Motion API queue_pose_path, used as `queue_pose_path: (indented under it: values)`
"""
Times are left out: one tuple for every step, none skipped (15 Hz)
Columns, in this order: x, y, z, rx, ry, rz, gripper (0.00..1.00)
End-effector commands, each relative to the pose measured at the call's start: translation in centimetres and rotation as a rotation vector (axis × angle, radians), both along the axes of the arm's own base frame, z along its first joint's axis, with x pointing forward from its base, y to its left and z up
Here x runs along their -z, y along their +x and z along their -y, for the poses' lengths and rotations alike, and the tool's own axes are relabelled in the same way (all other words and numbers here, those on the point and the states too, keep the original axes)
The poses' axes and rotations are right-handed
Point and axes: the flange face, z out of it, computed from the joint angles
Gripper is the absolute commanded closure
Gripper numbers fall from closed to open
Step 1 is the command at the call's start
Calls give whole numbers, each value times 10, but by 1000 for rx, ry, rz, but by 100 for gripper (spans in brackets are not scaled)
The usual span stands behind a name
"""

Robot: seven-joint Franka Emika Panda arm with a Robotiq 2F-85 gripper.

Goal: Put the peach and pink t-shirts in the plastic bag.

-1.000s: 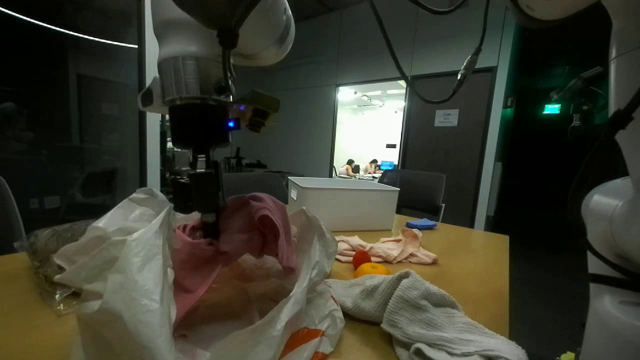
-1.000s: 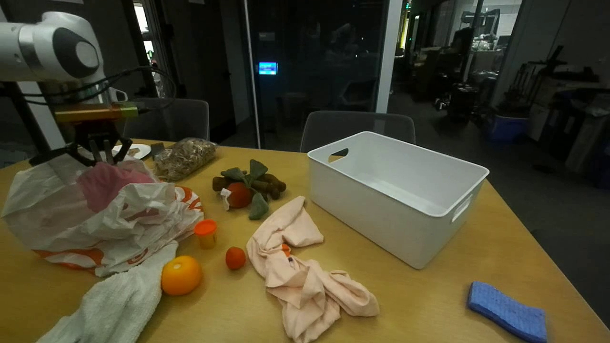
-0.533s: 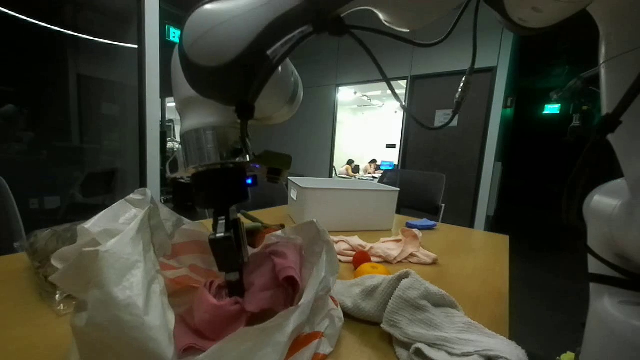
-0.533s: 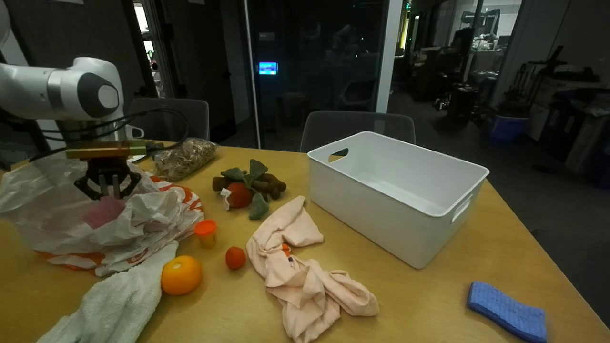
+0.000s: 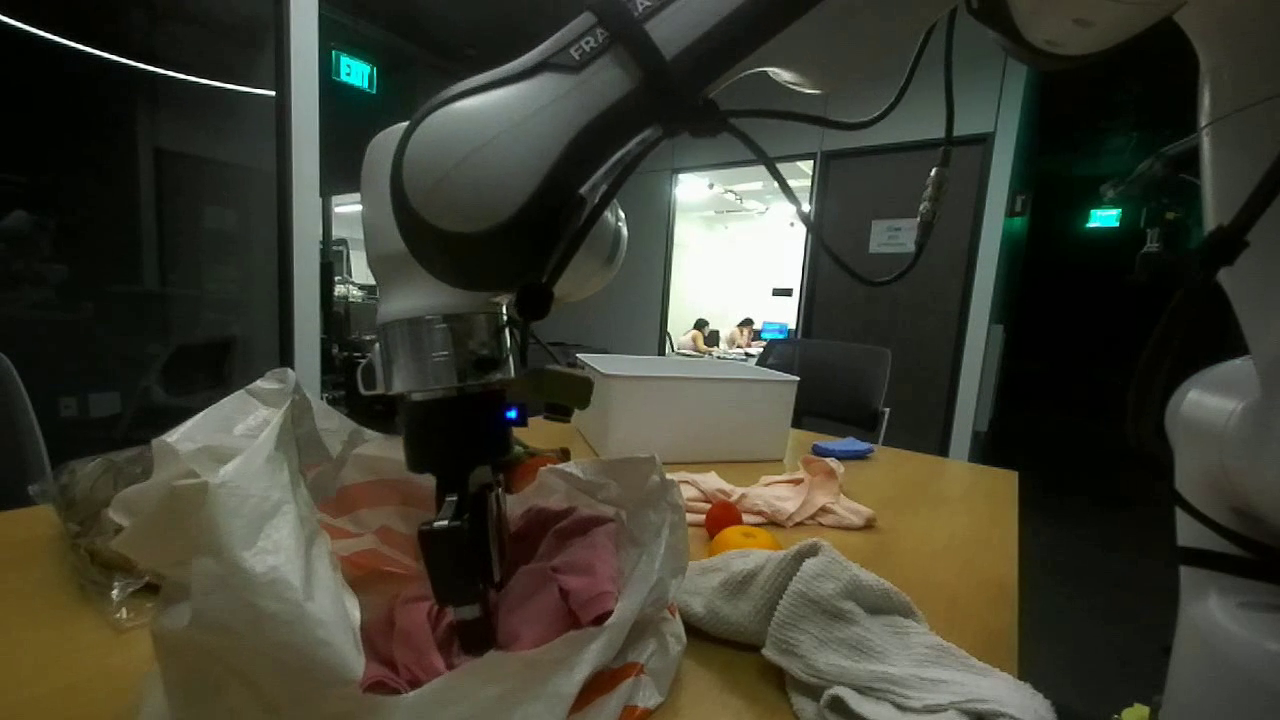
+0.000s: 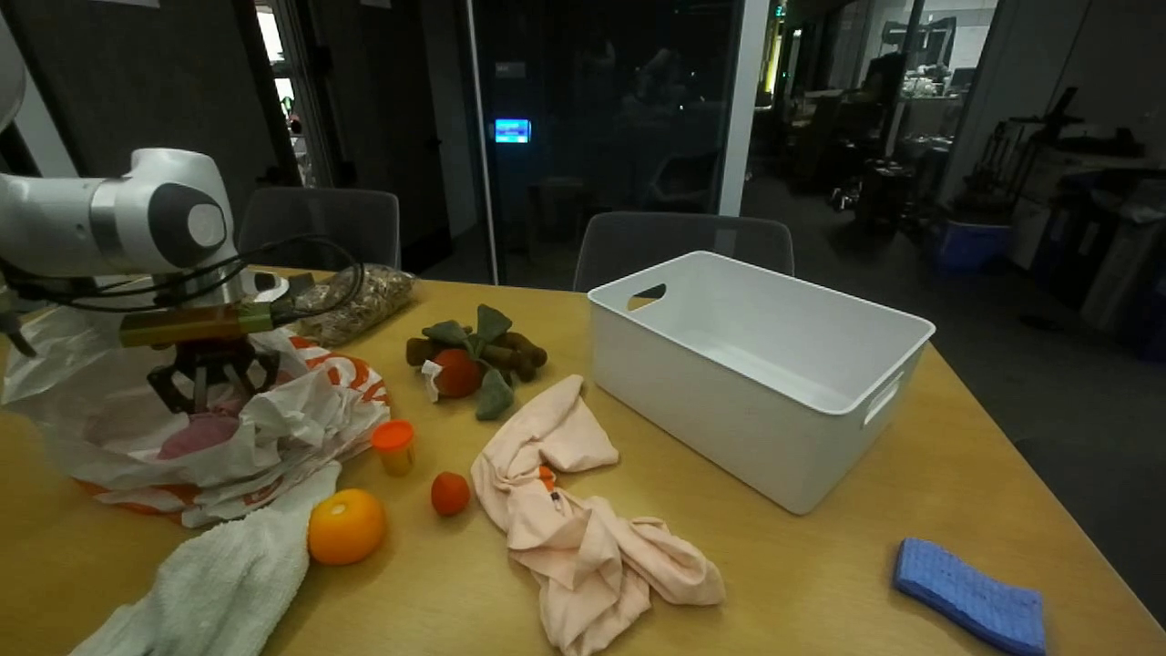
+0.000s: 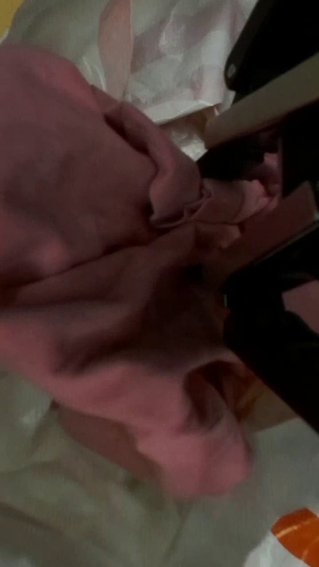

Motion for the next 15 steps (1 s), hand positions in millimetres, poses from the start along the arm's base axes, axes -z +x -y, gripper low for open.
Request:
queue_pose_path:
  values:
    - [-53, -7, -5, 97, -26, 41, 18]
    - [-74, -10, -4, 121, -13, 44, 12]
    - [-93, -11, -4, 153, -9, 47, 5]
    - [-116, -14, -1, 193, -3, 51, 0]
    - [-140, -16, 2, 240, 10, 64, 0]
    - [-163, -17, 6, 287, 25, 85, 0]
    - [-190, -17, 16, 337, 45, 119, 0]
    - [-214, -15, 29, 382, 57, 146, 0]
    - [-234, -11, 46, 428, 67, 179, 0]
    - [-250, -5, 67, 473, 76, 212, 0]
    - [-263, 1, 95, 522, 85, 239, 0]
    - [-270, 8, 120, 575, 90, 263, 0]
    - [-275, 14, 150, 631, 97, 280, 0]
    - [-276, 21, 178, 689, 100, 294, 0]
    - [-273, 28, 205, 747, 102, 314, 0]
